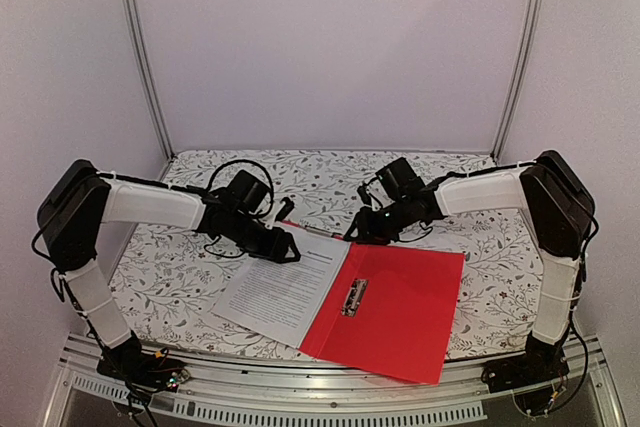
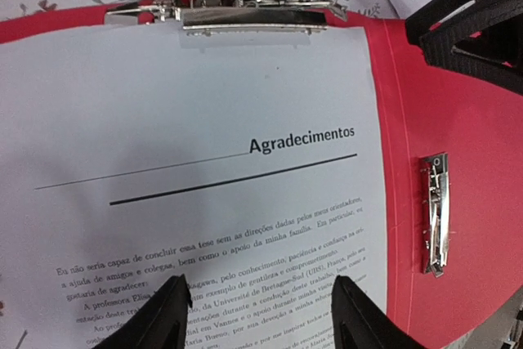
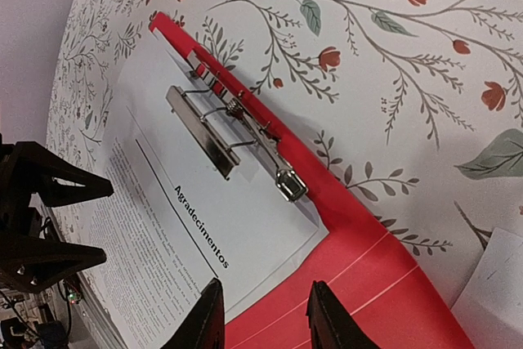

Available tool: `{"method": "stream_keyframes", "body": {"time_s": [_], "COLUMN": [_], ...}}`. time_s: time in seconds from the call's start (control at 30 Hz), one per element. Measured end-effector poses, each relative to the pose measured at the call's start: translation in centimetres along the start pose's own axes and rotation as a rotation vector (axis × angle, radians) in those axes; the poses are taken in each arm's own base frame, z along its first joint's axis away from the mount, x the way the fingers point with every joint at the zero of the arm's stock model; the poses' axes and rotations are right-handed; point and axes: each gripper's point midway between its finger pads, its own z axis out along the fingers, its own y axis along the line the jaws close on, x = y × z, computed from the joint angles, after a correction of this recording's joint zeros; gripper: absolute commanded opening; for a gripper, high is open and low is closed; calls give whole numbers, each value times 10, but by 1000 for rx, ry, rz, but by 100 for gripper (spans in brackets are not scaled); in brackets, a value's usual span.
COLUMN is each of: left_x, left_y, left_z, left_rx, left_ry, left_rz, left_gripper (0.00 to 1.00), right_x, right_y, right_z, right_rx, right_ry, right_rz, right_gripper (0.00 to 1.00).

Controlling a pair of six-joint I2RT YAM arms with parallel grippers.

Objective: Put the files into the folder
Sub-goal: Adjust the file in the folder.

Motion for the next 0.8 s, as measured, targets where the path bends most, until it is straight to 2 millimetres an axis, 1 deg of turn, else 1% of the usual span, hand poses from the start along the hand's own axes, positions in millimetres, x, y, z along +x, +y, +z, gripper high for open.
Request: {"method": "stream_keyframes", "body": {"time_s": [0.23,0.33,0.4,0.47,0.53,0.57,0.63,0.7,0.8], "left_x": [-17,-23,-30,-40,-48,-52,-58,-59,-55], "left_y": [-5,-3,1,8,18,24,36,49,60], "left_z": [-11,-15,-21,-28,-35,-38,-43,-46,-49], "left_rx": [7,8,7,5,3,5,16,26,49], "left_ry": [-53,-70,-97,-134,-168,-182,-206,-215,-211], "left_rz": [7,-13,-35,-68,-105,-127,-177,-227,-285], "left_gripper": [64,68,71,74,79,83,86,86,86], "right_x": [1,3,4,7,11,13,17,21,20], "right_y": [0,7,13,24,38,44,53,59,55], "right_z": [0,1,2,3,5,6,7,9,9], "right_rx": [1,-5,-12,-25,-42,-50,-62,-67,-39], "right_ry": [6,10,12,18,22,25,27,34,29], "right_rz": [-28,-62,-91,-131,-174,-195,-223,-245,-249], "right_gripper": [34,34,34,34,34,34,34,35,36]}}
